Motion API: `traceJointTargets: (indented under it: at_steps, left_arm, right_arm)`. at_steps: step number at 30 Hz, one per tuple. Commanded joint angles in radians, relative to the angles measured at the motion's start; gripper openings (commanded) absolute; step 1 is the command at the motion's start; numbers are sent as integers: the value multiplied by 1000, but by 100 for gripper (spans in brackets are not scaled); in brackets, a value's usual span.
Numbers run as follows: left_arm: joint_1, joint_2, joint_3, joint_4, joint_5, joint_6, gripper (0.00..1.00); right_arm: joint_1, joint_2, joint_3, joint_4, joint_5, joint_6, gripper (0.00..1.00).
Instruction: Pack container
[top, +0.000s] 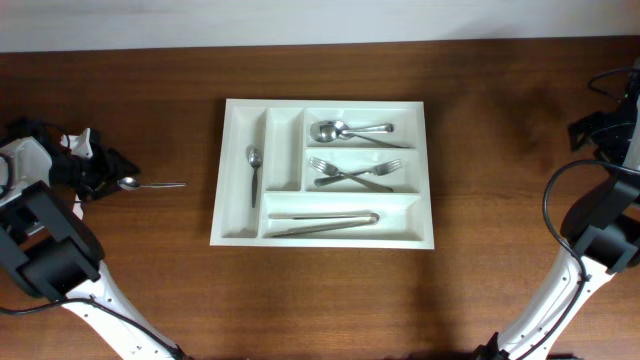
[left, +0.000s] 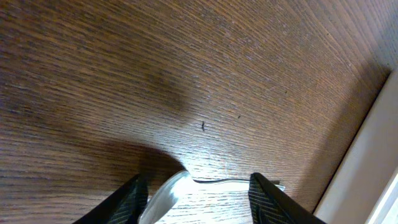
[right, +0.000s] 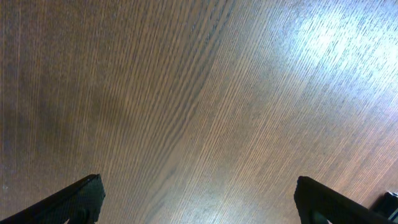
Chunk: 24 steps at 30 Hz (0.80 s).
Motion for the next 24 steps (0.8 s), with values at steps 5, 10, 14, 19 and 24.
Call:
traceJointTargets:
  at_steps: [5, 10, 14, 19, 24]
  left_arm:
    - [3, 11, -5, 0, 17, 13, 44]
    - [3, 11, -5, -7, 14, 13, 34]
    - [3, 11, -5, -12, 14, 13, 26]
    - [3, 11, -5, -24, 12, 13, 22]
    - [3, 11, -5, -52, -13, 35, 19]
  right_arm:
    - [4, -42, 7, 1, 9, 0, 99]
    - [4, -42, 7, 1, 9, 0, 99]
    - [4, -42, 7, 0, 10, 0, 99]
    - [4, -42, 7, 0, 9, 0, 99]
    - [4, -42, 7, 0, 9, 0, 99]
